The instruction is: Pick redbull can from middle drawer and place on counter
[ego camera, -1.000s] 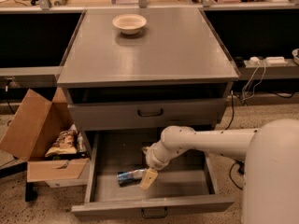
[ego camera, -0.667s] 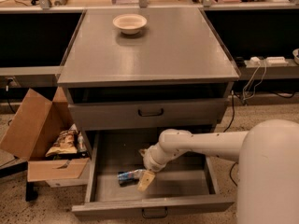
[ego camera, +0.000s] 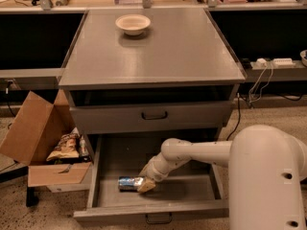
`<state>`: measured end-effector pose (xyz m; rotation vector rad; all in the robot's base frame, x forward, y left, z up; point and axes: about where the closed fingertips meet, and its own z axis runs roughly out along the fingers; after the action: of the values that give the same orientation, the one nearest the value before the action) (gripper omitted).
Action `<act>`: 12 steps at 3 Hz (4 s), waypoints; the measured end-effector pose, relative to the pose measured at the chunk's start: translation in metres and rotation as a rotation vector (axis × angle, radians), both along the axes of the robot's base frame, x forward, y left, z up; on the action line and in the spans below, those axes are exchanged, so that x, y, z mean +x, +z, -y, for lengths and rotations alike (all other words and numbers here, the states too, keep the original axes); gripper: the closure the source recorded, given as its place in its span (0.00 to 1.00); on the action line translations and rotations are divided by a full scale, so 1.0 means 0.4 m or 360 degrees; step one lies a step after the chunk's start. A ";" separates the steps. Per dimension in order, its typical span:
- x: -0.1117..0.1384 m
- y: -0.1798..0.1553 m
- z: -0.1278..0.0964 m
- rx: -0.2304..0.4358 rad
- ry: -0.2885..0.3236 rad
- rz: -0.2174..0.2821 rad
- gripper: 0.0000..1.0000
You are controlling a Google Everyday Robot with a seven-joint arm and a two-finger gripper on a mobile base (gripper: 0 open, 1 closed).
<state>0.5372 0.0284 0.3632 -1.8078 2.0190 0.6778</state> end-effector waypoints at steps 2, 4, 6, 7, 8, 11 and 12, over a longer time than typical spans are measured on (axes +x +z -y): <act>0.009 0.021 0.030 0.0019 -0.0024 0.0033 0.96; 0.006 0.323 0.097 0.0330 -0.0012 0.0422 1.00; 0.006 0.513 0.253 0.0509 -0.0073 0.0665 1.00; -0.055 0.298 0.219 0.0646 -0.0204 0.0159 1.00; 0.020 0.236 0.263 0.0700 -0.0335 -0.0117 1.00; -0.018 0.533 0.259 0.0675 -0.0091 0.0148 1.00; -0.050 0.758 0.263 0.0629 0.0056 0.0373 1.00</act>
Offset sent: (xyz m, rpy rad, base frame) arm 0.0138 -0.0322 0.0367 0.0229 -0.0883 -0.0459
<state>0.5173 -0.0766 0.6662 -1.6066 1.5765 0.7720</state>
